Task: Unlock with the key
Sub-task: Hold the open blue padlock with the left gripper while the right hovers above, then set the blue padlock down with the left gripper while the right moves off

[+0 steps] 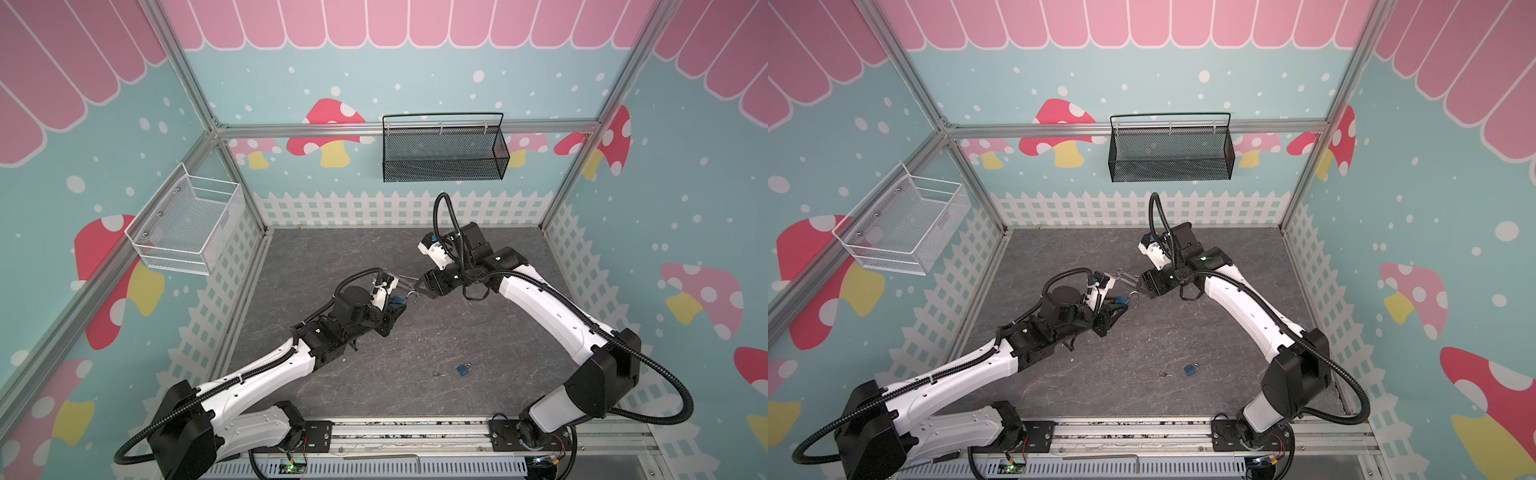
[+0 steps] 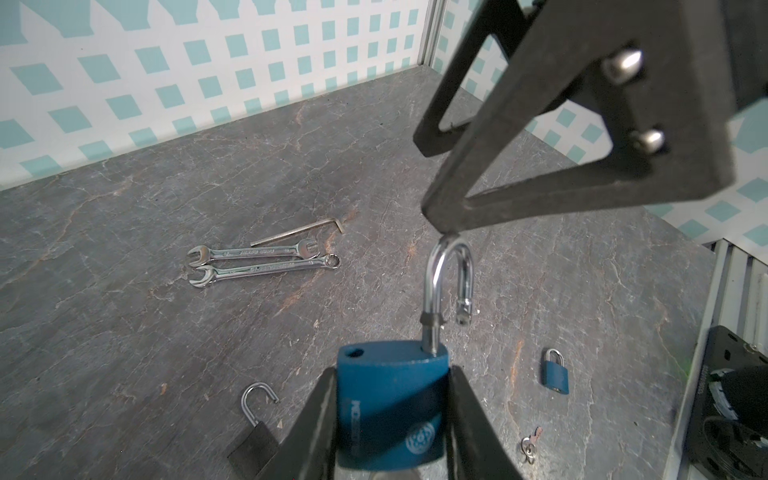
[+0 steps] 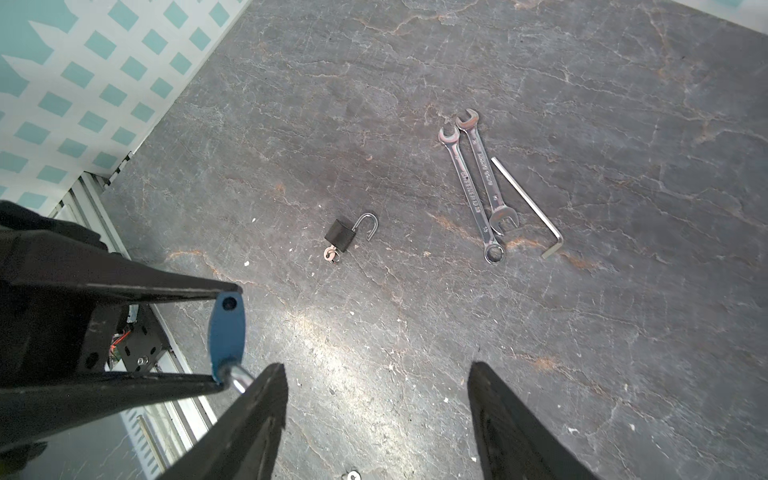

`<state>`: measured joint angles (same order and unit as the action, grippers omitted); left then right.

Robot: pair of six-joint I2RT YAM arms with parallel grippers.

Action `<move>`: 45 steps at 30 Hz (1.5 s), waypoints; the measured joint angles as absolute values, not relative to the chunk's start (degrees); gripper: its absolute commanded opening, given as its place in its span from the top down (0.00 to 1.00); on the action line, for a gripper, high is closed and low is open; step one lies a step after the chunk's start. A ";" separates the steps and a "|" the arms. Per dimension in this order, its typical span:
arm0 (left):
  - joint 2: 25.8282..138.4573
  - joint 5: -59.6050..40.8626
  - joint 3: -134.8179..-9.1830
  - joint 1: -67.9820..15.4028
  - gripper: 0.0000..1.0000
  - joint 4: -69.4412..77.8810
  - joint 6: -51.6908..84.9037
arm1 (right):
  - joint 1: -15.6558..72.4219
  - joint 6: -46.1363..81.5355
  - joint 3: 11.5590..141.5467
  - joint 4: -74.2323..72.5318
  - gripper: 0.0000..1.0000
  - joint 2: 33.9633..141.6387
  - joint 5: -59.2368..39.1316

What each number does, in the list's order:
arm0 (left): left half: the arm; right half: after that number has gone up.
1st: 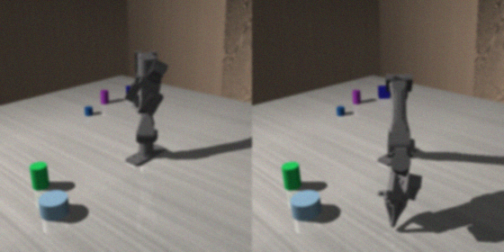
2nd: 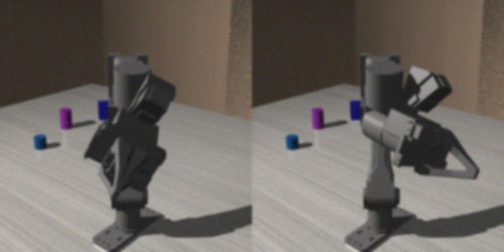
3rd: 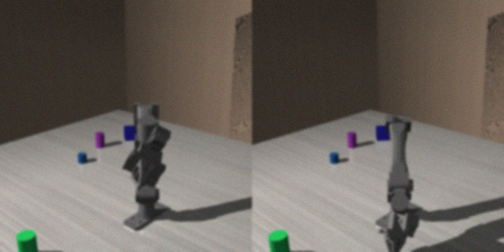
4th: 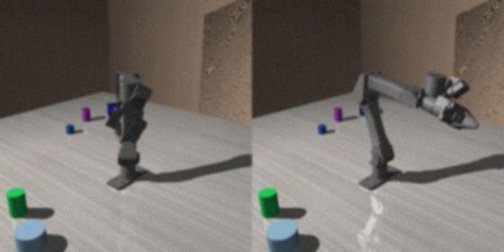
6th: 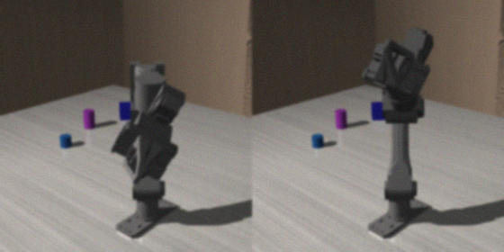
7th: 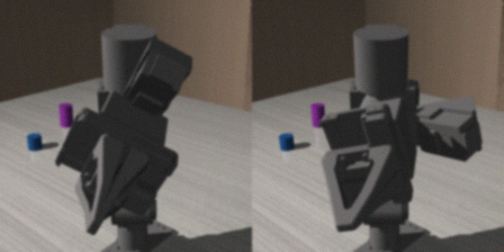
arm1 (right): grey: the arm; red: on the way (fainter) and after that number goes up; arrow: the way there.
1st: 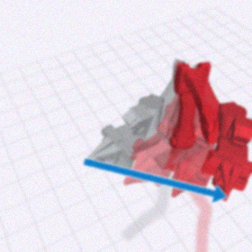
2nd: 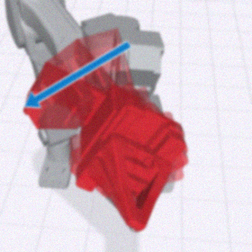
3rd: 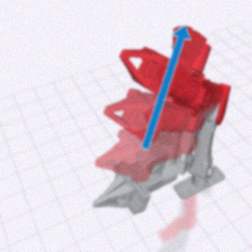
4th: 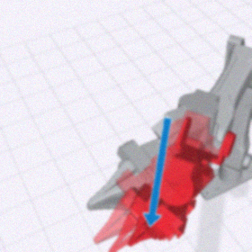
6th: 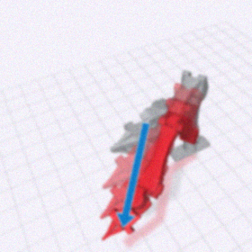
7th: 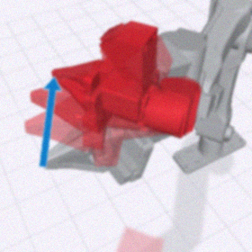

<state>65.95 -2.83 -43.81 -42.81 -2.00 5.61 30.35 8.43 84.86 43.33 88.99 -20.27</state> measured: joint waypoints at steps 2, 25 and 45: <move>65.95 -2.81 -43.81 -42.76 1.00 -1.06 5.58 | 29.80 8.47 84.33 43.33 0.28 88.62 -20.93; 72.93 0.75 -45.56 -42.78 1.00 0.12 11.00 | 25.78 12.14 73.87 40.80 0.27 81.19 -15.22; 102.37 8.47 -62.98 -45.21 1.00 -20.67 31.00 | 22.85 19.81 59.13 31.44 0.26 77.38 -9.04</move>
